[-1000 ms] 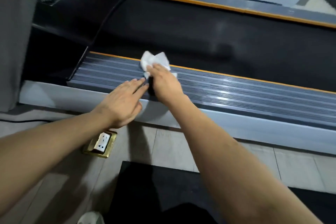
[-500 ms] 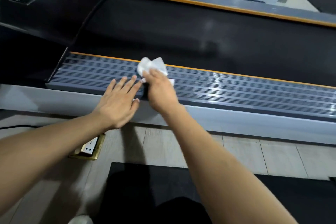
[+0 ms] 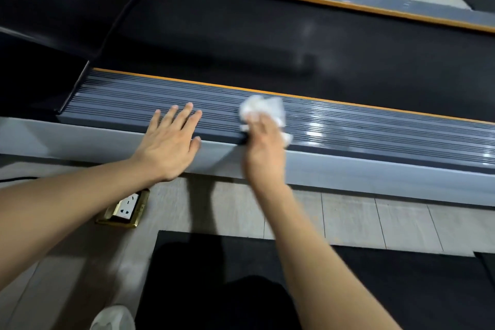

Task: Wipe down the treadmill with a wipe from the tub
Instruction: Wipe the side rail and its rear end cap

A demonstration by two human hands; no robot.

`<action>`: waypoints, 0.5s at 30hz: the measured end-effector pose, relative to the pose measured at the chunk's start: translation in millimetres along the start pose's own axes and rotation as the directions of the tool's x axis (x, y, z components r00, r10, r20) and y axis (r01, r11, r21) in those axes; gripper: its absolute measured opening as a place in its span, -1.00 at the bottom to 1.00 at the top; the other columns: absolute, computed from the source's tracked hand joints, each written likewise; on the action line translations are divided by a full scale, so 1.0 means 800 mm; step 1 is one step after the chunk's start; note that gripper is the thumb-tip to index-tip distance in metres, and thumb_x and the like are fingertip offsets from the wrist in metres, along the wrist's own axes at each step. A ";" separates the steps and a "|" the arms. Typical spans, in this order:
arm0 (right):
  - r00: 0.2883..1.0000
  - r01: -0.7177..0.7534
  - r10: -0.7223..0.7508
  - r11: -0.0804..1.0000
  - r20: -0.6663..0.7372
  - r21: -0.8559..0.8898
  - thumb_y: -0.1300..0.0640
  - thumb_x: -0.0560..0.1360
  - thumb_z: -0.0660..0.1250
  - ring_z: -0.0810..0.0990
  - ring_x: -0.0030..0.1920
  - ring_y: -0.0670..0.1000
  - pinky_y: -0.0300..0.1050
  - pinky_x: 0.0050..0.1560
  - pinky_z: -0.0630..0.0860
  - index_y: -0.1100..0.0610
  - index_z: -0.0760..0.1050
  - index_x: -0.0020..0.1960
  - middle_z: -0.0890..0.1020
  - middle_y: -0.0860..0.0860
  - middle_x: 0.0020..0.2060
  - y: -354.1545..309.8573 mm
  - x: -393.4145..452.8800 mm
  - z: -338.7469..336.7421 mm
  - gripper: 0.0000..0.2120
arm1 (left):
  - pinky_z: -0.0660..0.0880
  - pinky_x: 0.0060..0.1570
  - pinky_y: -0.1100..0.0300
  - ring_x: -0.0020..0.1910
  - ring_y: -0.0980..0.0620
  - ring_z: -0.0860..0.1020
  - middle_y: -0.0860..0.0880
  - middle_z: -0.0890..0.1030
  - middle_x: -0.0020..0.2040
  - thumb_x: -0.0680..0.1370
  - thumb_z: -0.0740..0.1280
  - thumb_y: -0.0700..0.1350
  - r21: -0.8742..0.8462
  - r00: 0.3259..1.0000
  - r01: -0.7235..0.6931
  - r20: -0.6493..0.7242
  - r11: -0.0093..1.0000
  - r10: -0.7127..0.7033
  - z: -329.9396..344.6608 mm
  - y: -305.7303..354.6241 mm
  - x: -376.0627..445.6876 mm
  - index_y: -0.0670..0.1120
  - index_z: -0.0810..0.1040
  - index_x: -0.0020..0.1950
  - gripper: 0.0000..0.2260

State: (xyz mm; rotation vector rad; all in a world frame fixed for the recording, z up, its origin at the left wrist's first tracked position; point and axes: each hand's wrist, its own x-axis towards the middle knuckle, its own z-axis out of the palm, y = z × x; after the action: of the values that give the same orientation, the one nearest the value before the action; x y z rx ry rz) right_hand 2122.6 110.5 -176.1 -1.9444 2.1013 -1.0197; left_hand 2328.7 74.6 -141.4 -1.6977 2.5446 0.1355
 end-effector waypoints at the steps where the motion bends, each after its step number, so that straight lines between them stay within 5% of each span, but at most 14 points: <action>1: 0.995 0.080 -0.082 0.996 0.062 0.041 0.24 0.53 0.14 0.48 0.32 0.26 0.07 0.33 0.41 0.21 0.51 0.37 0.53 0.23 0.30 -0.026 -0.004 0.018 -0.56 | 0.02 0.57 -0.23 0.62 -0.22 0.09 -0.14 0.08 0.66 0.69 0.00 0.06 -0.003 1.000 0.006 -0.029 1.000 -0.006 -0.001 0.005 0.003 -0.09 0.10 0.63 -0.47; 5: 0.974 0.169 -0.178 0.983 0.139 0.073 0.31 0.51 0.14 0.42 0.44 0.25 0.07 0.48 0.29 0.24 0.49 0.41 0.51 0.25 0.37 -0.007 -0.012 -0.003 -0.52 | 0.25 0.46 -0.26 0.48 -0.32 0.33 -0.30 0.33 0.53 0.65 0.08 -0.01 -0.032 0.994 -0.035 -0.108 0.999 0.031 -0.008 0.031 0.018 -0.25 0.35 0.48 -0.52; 11: 0.972 -0.231 0.222 0.962 -0.075 -0.144 0.36 0.39 0.07 0.35 0.47 0.19 0.02 0.50 0.26 0.19 0.45 0.45 0.47 0.17 0.43 0.190 -0.041 -0.150 -0.36 | -0.02 0.61 -0.04 0.64 -0.14 0.05 -0.13 0.02 0.67 0.61 -0.18 0.13 -0.031 0.960 -0.277 -0.035 0.960 0.276 -0.008 0.106 0.026 -0.08 0.04 0.67 -0.35; 13: 0.946 -0.317 0.300 0.933 -0.119 -0.170 0.30 0.40 0.02 0.38 0.41 0.24 0.02 0.44 0.31 0.17 0.46 0.42 0.48 0.16 0.37 0.190 -0.034 -0.154 -0.39 | -0.08 0.61 -0.02 0.65 -0.11 -0.01 -0.11 -0.04 0.68 0.64 -0.17 0.11 -0.052 0.962 -0.273 -0.049 0.961 0.270 -0.003 0.138 0.033 -0.08 -0.02 0.67 -0.39; 15: 0.969 -0.241 0.232 0.964 -0.087 -0.114 0.21 0.42 -0.01 0.43 0.36 0.26 0.06 0.37 0.38 0.20 0.48 0.39 0.51 0.20 0.33 0.157 -0.025 -0.123 -0.41 | -0.14 0.61 -0.01 0.65 -0.09 -0.07 -0.10 -0.09 0.68 0.71 -0.13 0.08 -0.068 0.974 -0.223 -0.059 0.973 0.219 0.003 0.166 0.040 -0.10 -0.07 0.67 -0.45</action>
State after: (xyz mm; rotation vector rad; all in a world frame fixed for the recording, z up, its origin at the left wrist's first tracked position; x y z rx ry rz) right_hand 1970.6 163.1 -173.7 -1.6723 2.4185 -0.9463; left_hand 2194.1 96.3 -143.8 -1.4529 2.7944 0.2043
